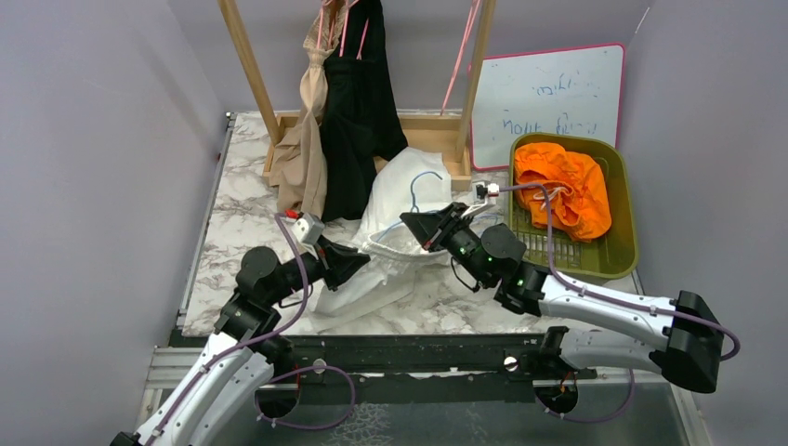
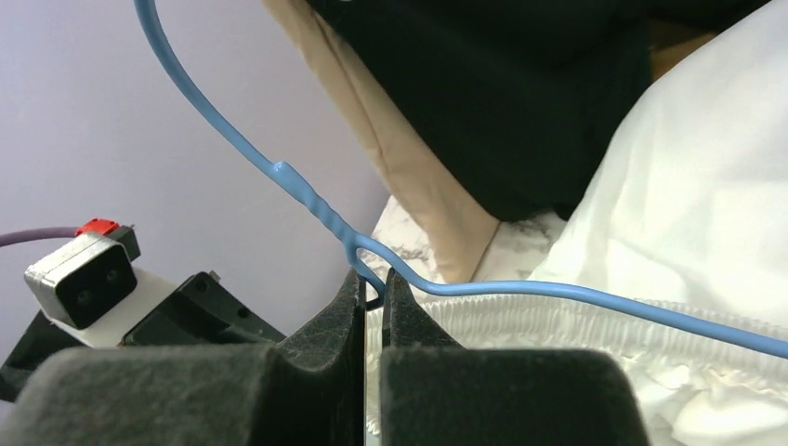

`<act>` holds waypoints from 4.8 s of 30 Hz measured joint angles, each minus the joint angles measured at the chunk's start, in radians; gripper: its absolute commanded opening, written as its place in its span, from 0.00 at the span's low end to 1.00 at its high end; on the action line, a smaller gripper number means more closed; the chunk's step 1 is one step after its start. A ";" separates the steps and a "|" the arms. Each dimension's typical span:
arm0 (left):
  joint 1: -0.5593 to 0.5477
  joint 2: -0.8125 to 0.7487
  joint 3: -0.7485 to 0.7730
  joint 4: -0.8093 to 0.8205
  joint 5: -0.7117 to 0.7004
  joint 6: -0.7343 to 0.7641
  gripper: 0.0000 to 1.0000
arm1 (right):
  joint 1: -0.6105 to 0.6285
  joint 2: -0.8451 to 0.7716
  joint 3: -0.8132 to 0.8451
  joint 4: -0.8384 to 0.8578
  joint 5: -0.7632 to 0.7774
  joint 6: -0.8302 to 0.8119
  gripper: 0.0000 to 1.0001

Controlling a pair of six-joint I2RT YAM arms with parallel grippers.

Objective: Remove the shorts from the hanger
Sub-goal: Remove the shorts from the hanger, then place the hanger on the clothes rod.

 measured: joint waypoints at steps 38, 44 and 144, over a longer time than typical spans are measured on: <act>0.002 0.310 0.162 -0.337 -0.324 0.018 0.96 | -0.010 -0.161 0.158 -0.532 0.134 -0.183 0.01; 0.002 0.132 0.162 -0.349 -0.359 -0.021 0.99 | -0.010 -0.096 0.156 -0.526 0.028 -0.124 0.01; -0.289 0.462 0.503 -0.672 -0.513 -0.039 0.00 | -0.175 0.332 0.306 -0.158 -0.701 0.016 0.20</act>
